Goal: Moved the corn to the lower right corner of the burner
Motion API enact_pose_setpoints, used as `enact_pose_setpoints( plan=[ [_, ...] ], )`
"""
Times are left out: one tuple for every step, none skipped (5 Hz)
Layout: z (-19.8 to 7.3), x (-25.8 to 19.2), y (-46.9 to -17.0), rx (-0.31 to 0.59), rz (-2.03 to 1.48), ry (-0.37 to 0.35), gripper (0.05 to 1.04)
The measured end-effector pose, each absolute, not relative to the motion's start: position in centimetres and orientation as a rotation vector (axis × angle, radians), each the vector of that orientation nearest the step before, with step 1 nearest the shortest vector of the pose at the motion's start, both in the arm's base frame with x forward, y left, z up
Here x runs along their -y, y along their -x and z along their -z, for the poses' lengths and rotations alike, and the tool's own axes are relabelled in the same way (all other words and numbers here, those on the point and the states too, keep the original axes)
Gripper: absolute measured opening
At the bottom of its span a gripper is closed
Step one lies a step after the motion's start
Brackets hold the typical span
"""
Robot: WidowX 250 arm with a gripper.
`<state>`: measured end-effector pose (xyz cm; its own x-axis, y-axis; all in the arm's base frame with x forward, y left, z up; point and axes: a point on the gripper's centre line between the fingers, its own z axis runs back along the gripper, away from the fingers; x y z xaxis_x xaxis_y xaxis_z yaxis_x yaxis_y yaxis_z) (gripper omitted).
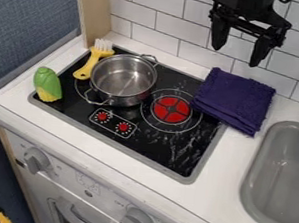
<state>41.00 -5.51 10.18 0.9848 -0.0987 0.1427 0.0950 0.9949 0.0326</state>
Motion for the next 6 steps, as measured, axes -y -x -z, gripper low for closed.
enact_pose_setpoints(
  plan=[
    [-8.7,5.5,-40.6,0.106,0.099,-0.024,0.999],
    [-8.2,1.4,-37.7,0.068,0.057,0.001,0.999],
    [-10.8,-4.1,-34.0,0.129,0.042,-0.058,0.999],
    [-11.5,-8.4,-30.1,0.126,0.096,-0.117,0.999],
    [-11.2,-13.6,-25.9,0.080,0.022,-0.159,0.999],
    [-10.1,-18.1,-23.3,0.037,-0.077,-0.150,0.999]
  ],
)
